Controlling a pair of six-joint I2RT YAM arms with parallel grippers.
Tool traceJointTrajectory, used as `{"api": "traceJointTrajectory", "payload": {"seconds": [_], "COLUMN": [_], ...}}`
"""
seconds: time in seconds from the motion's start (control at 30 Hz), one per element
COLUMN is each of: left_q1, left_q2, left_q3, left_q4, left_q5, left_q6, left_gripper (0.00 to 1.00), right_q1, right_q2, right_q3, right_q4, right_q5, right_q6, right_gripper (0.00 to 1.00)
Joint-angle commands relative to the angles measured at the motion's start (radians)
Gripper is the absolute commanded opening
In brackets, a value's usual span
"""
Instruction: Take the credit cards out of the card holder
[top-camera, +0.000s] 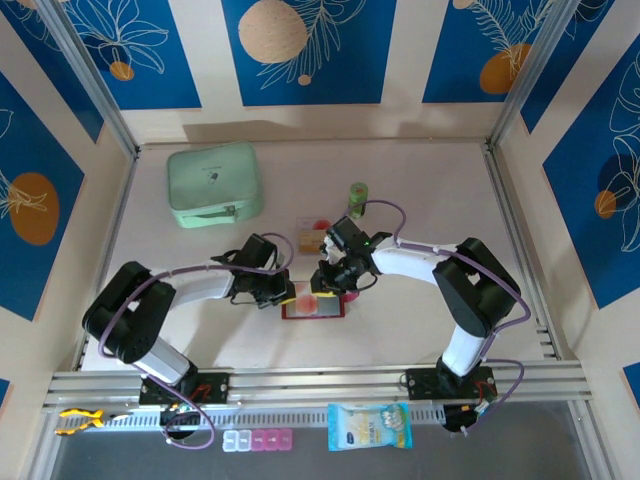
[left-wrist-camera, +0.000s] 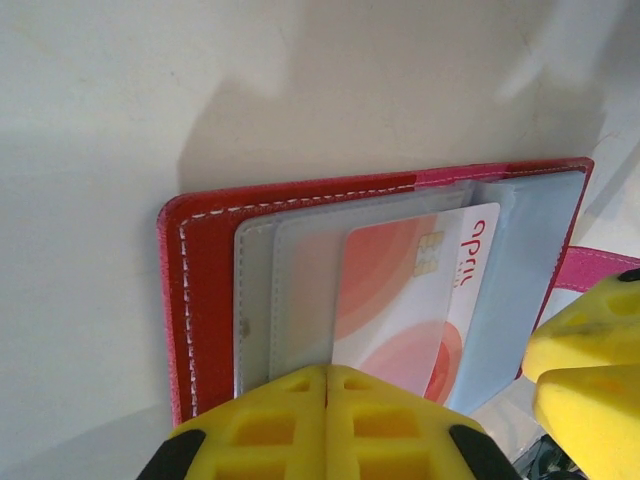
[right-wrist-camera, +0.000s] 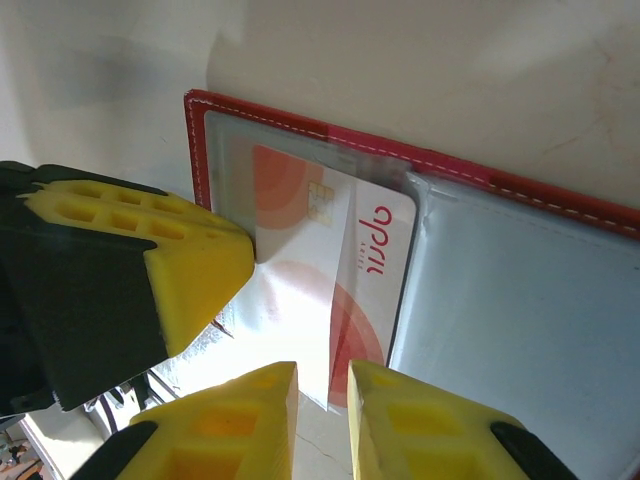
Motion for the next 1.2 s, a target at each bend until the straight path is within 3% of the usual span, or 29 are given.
{"api": "traceJointTrajectory", "payload": {"seconds": [0.0,0.67,1.17], "left_q1": [-0.006,-0.007,-0.006], "left_q2": [0.018,0.025,0.027], "left_q3": [-0.009,-0.018,-0.014], "left_q4": [-0.008,-0.030,-0.034], "left_q5": [0.005,-0.013,-0.011], "left_q6": [-0.004,0.003,0.004], "left_gripper": [0.05,0.04,0.03], "right_q1": [-0.006,-0.009,-0.010], "right_q2": [0.011,0.082,0.052], "right_q3": [-0.017,-0.051,-0.058], "right_q4": [-0.017,0.092,0.108], "right_q5": [0.001,-0.068,-0.084], "right_q6": [0.006,0.029,0.041], "right_gripper": [0.23,0.24,0.18]}}
